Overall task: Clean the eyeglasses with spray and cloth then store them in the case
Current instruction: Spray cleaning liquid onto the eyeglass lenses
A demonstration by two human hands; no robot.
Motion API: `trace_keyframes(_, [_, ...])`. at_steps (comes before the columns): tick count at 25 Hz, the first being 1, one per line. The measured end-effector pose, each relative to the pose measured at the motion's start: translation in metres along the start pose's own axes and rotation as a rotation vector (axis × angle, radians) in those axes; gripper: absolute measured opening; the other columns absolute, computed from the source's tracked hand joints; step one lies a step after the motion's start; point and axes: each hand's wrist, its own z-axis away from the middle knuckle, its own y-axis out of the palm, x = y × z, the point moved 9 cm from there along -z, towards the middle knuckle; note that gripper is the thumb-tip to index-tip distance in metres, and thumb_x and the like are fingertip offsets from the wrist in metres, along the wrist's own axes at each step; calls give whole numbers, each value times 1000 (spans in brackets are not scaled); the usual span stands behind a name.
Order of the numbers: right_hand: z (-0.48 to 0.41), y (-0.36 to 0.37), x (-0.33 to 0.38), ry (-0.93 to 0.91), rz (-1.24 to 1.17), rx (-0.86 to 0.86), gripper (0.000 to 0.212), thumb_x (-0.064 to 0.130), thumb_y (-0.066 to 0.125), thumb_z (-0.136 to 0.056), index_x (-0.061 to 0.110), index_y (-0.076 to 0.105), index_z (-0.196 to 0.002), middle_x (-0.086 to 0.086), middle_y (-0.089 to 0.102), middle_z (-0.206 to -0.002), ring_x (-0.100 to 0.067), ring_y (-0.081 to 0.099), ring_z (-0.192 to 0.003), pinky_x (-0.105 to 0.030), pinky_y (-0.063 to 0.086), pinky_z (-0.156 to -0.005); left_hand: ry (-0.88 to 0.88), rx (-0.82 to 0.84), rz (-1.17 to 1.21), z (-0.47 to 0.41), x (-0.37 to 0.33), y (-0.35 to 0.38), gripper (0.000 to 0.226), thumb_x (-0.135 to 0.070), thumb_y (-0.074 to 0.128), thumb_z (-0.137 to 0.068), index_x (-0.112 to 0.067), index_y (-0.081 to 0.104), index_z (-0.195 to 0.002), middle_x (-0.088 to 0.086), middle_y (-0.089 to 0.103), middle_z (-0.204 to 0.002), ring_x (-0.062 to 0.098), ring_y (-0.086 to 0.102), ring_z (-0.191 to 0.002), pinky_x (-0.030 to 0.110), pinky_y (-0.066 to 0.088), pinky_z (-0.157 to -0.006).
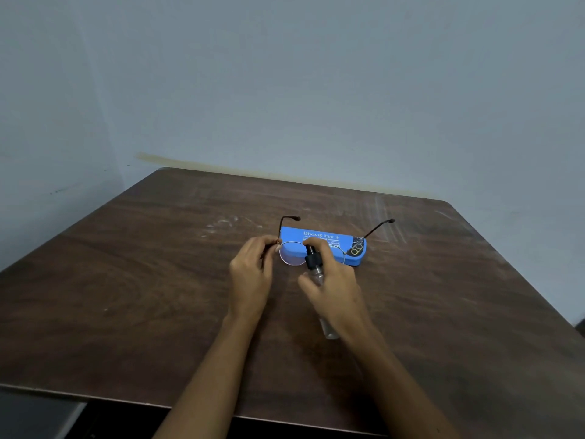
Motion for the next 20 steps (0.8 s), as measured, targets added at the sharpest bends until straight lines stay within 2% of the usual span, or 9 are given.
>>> trace_keyframes(5, [1,-5,-10,63,-12,-40,55,17,52,-74,49,36,-116,8,58,-77,-23,56,-73,-31,44,-65,5,-11,2,0,0,-2,12,4,61,-80,-5,65,-87,4,67,-82,4,57,-78,16,46,-71])
trace_keyframes(10, [6,-31,-33,132,-24,-133,59,16,54,-74,47,38,-122,4,61,-81,-23,57,-71,-31,45,-65,-4,-26,-3,-1,3,-2,13,5,61,-79,-5,65,-87,-1,65,-83,1,55,-79,10,44,-71])
trace_keyframes(14, [6,-41,-36,114,-30,-142,56,14,56,-74,42,41,-121,-4,67,-89,-25,61,-73,-35,49,-67,-5,-24,3,0,5,-1,14,4,61,-79,-6,66,-88,-4,63,-84,2,56,-79,14,46,-71])
trace_keyframes(20, [6,-41,-35,94,-65,-157,50,13,58,-74,35,46,-116,-1,67,-86,-22,60,-70,-33,48,-66,7,-30,-5,0,3,-3,11,5,62,-79,-3,66,-87,5,67,-83,5,56,-79,24,48,-71])
